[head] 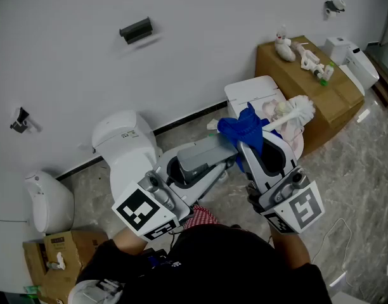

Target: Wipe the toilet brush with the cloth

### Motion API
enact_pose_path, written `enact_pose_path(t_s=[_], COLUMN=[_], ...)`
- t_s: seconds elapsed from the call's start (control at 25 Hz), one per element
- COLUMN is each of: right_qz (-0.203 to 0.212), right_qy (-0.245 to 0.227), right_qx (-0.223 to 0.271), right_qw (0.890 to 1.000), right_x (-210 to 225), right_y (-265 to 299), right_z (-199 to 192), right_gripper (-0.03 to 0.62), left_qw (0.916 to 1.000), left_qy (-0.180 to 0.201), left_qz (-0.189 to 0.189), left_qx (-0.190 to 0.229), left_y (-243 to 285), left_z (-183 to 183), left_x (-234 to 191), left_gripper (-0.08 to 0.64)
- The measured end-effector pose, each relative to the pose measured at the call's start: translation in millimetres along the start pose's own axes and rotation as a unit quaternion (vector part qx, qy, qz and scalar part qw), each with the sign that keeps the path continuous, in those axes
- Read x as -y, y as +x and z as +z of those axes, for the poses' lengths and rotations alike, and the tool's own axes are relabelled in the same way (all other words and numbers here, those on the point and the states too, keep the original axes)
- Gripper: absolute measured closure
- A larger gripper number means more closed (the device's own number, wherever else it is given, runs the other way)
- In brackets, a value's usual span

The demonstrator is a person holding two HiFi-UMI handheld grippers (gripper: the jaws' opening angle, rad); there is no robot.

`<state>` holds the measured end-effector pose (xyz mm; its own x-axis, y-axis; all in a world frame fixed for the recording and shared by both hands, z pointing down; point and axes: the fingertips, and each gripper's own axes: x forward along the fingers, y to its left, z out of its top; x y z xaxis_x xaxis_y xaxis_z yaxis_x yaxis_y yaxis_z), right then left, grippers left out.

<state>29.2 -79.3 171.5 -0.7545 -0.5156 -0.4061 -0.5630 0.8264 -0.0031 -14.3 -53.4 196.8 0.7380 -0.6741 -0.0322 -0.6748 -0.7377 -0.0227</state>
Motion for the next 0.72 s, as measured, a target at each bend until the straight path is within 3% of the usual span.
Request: enact_pose_path(t_s=[0.72], right_qz=[-0.041], right_qy=[0.012], right_qx=[-0.011], right_qw=[0.999], right_x=[27.6], right_y=[-9.1], right_z=[-5.2], right_gripper=[0.528], left_qw=[0.9999], left_qy=[0.011], left_qz=[0.001], left_qx=[-0.001], left_y=[-0.5], left_z=[2.7], left_x=[1.7], left_gripper=[0.391])
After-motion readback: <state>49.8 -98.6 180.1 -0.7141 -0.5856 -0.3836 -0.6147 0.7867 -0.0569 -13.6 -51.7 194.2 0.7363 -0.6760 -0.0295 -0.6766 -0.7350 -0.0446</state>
